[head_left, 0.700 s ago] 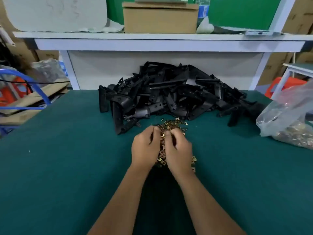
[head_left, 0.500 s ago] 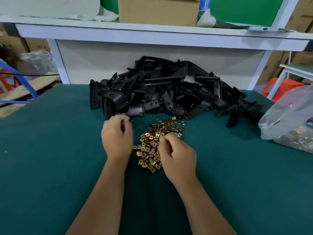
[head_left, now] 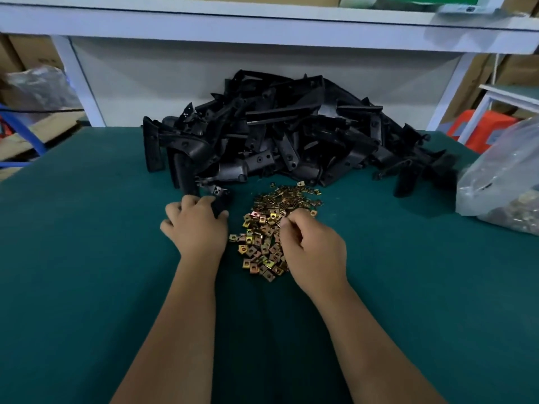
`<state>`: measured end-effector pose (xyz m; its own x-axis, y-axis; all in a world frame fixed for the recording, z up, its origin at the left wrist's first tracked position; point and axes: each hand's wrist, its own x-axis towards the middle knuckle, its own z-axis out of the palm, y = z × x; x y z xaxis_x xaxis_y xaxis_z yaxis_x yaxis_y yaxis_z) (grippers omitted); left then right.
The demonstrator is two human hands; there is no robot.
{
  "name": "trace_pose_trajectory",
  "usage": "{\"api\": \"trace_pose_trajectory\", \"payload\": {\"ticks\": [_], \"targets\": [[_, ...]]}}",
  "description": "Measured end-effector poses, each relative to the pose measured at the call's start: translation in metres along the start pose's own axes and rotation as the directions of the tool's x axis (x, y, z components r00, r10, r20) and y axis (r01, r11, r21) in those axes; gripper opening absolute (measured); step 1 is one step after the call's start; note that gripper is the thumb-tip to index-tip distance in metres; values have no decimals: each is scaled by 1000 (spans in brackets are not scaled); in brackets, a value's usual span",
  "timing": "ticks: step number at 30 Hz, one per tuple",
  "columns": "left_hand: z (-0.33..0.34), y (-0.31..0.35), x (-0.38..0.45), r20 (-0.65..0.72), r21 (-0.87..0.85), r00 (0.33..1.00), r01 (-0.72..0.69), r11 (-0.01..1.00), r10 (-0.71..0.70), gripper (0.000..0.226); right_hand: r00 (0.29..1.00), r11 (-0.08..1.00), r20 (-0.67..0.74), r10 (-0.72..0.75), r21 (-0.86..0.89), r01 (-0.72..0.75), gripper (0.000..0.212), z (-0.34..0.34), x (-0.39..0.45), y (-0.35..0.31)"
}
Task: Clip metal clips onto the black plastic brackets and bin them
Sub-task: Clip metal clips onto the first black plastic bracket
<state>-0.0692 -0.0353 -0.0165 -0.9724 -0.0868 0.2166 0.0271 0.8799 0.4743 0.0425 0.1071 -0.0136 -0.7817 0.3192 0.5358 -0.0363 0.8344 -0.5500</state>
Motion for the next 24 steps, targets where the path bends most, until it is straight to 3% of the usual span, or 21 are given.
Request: {"api": "trace_pose_trajectory", "payload": {"ticks": [3, 6, 10, 16, 17, 19, 21, 24], "targets": [[-4, -3, -4, -125, -77, 992, -15, 997, 5, 40, 1000, 1000, 26, 0, -7, 0, 25, 0, 0, 0], [-7, -4, -11, -218, -327, 975, -35, 945, -39, 38, 1000, 1000, 16, -6, 18, 6, 23, 1, 0, 0], [-9, -2, -23, -143, -677, 956, 94, 730, -256, 31, 1000, 997, 14, 8, 71, -9, 22, 1, 0, -3], [-13, 13, -36, -64, -891, 959, 70, 448, -277, 21, 997, 973, 73, 2, 231, -19, 10, 2, -7, -13], [-13, 16, -39, -93, -892, 961, 36, 451, -260, 17, 995, 965, 95, 12, 259, -37, 11, 3, -8, -14], [-14, 23, -46, -210, -824, 964, -84, 560, -165, 19, 985, 920, 162, 63, 373, -120, 23, 2, -7, -16], [-15, 27, -52, -321, -727, 947, -240, 643, -9, 26, 963, 816, 246, 109, 531, -228, 30, 0, -6, -17], [-9, 29, -59, -400, -588, 878, -465, 662, 262, 26, 954, 638, 276, 117, 716, -285, 23, 0, -2, -18]]}}
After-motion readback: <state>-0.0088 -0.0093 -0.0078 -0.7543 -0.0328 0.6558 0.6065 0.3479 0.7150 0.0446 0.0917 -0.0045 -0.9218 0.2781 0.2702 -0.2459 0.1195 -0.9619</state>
